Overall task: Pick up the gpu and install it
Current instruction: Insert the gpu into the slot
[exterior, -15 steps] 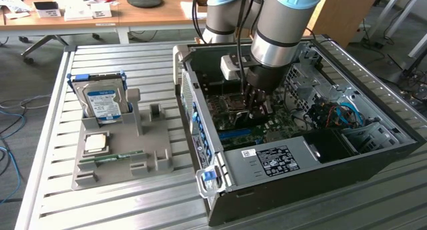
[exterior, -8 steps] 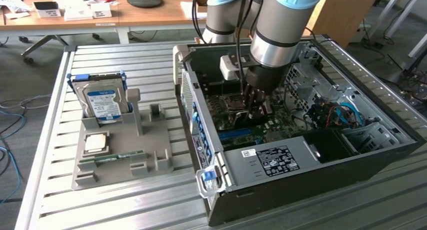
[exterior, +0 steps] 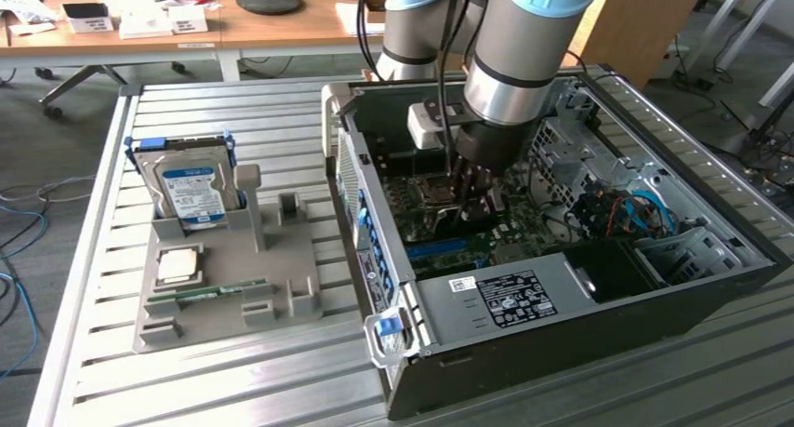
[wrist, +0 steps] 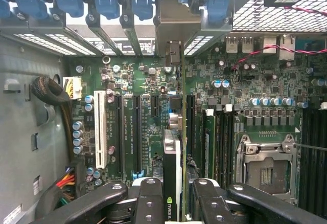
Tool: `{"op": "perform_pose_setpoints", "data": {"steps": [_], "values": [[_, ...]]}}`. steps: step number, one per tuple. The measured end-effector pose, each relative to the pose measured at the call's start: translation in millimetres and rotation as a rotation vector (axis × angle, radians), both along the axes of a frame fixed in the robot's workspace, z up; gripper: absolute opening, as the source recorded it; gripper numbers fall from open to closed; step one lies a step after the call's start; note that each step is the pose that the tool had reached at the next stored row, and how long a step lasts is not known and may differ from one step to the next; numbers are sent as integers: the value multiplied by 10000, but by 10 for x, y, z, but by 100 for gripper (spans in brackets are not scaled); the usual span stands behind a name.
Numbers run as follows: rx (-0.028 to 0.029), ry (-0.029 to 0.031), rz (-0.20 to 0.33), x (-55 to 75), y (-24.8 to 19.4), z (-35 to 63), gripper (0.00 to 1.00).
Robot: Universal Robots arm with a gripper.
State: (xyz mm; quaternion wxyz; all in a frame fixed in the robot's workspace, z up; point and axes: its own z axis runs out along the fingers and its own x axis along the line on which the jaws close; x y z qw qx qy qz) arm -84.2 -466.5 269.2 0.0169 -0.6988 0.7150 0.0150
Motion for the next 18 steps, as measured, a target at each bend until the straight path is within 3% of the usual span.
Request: {"op": "perform_pose_setpoints", "data": {"steps": [18], "values": [[-13, 3, 2, -16, 0, -27, 27]]}}
